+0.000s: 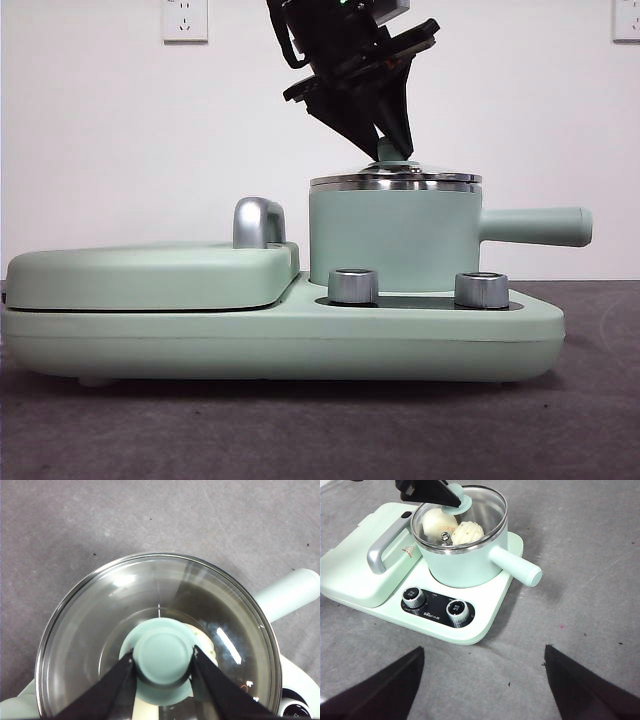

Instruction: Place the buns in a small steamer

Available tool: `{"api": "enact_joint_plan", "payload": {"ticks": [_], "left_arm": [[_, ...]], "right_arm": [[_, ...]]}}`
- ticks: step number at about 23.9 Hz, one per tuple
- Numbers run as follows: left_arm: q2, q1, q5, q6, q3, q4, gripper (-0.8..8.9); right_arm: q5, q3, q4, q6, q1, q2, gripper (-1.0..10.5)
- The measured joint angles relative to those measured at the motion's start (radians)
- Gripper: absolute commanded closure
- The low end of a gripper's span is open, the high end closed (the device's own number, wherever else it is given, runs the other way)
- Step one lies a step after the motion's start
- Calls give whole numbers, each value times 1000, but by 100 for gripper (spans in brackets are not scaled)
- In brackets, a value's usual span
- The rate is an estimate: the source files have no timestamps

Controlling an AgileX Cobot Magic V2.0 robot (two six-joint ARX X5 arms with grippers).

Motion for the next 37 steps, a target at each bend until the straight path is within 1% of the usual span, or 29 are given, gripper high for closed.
{"api": "enact_joint_plan", "payload": {"ticks": [4,6,7,9,12,15,16,19,21,22,24,26,30,34,37], "left_arm": [[0,0,0,-3,0,0,769],[0,0,0,-6,0,1,643],[0,0,-1,-11,0,1,537],[0,0,-1,-22,0,-3,407],[2,0,-2,-37,42,-61,397],[-1,0,-1,-63,156,-159,398],[-14,0,-2,-75,169,-200,398],[-114,-1,-1,-86,170,-407,401],[-216,-1,-1,-88,166,-499,407],[-276,-1,-1,-90,154,-512,407],[-410,-1,-1,-102,108,-529,407],[-541,-1,-1,-115,18,-550,407],[-704,-1,-1,-153,-158,-523,409],[-910,-1,-7,-213,-389,-404,410],[-1059,-2,-42,-262,-544,-305,410]], "right_arm": [[0,0,0,0,0,0,565],[0,0,0,0,0,0,565],[0,0,0,0,0,0,565],[0,0,0,0,0,0,566],[0,0,0,0,0,0,565],[0,0,0,0,0,0,566],[0,0,0,0,0,0,566],[-5,0,0,0,0,0,566],[-15,0,0,0,0,0,565],[-25,0,0,0,0,0,566],[-35,0,0,0,0,0,565],[-55,0,0,0,0,0,566],[-77,0,0,0,1,0,566],[-130,0,12,0,1,0,566],[-166,0,30,0,1,0,566]]}}
